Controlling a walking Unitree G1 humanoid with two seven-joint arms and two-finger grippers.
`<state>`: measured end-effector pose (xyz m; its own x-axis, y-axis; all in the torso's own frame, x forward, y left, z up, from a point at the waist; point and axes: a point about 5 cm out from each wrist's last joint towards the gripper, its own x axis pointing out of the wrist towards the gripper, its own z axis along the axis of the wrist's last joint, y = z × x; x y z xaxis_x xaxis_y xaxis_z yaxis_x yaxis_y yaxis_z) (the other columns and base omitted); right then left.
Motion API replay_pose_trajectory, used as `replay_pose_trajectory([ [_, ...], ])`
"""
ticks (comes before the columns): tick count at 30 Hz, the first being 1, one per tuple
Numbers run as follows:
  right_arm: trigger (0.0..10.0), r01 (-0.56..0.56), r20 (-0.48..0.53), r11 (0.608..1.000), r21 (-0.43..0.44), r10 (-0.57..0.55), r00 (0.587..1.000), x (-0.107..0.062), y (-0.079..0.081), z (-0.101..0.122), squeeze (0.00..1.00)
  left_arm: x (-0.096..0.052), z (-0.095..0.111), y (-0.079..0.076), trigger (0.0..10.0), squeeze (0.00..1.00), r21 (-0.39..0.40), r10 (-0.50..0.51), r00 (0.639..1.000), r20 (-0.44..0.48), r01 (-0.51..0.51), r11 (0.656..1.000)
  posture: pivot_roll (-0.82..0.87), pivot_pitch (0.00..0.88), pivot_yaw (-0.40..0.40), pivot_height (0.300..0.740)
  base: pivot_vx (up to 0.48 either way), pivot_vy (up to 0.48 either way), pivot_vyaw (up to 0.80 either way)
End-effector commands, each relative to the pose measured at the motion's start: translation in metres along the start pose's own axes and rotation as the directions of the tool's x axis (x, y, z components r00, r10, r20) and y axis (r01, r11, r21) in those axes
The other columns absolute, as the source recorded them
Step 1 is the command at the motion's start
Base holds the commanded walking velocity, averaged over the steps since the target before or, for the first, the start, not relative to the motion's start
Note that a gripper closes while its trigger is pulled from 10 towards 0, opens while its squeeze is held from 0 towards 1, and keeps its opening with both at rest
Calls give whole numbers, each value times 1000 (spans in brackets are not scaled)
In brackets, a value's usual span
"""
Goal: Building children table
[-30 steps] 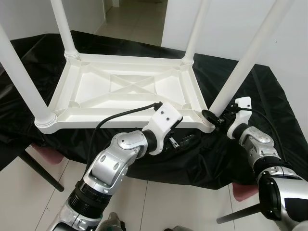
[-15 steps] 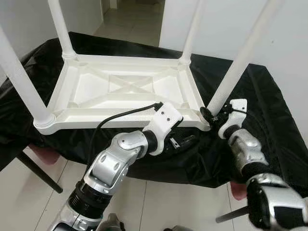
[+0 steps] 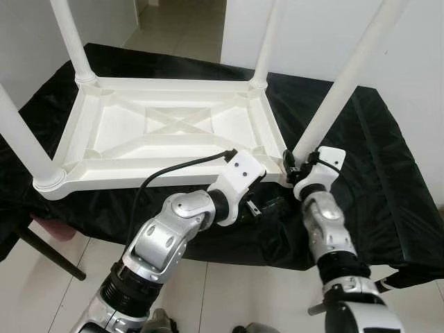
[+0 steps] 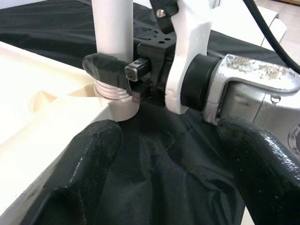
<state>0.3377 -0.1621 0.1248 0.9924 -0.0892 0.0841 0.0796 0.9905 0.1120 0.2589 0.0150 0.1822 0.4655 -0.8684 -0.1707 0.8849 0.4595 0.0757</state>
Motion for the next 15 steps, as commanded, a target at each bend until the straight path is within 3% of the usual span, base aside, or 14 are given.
replay_pose_trajectory([
  [1,10000,62,-48,998,-2,-62,997,-5,1,-9,0,0,0,-2,10000,0,0,14,1000,-1,-14,1000,48,22,-56,740,0,0,0],
  [4,10000,140,-40,990,-3,-140,989,-9,2,-5,0,1,0,-3,10000,0,-1,11,1000,0,-11,1000,50,18,-59,740,0,0,0],
  [12,10000,170,-46,985,-35,-171,984,-13,0,-3,0,1,0,-4,10000,0,-6,13,1000,1,-13,1000,53,15,-64,740,0,0,0],
  [13,10000,167,-52,985,-32,-168,984,-14,0,-3,318,1,-1,-3,10000,0,-5,14,1000,1,-14,1000,56,9,-65,740,0,0,0],
  [14,10000,167,-52,985,-32,-168,984,-14,0,-3,318,1,-1,-3,10000,0,-5,14,1000,1,-14,1000,56,9,-65,740,0,0,0],
  [15,10000,162,-55,986,-26,-163,985,-14,0,-3,1000,1,-1,-3,10000,0,-5,16,1000,0,-16,1000,56,9,-65,740,0,0,0],
])
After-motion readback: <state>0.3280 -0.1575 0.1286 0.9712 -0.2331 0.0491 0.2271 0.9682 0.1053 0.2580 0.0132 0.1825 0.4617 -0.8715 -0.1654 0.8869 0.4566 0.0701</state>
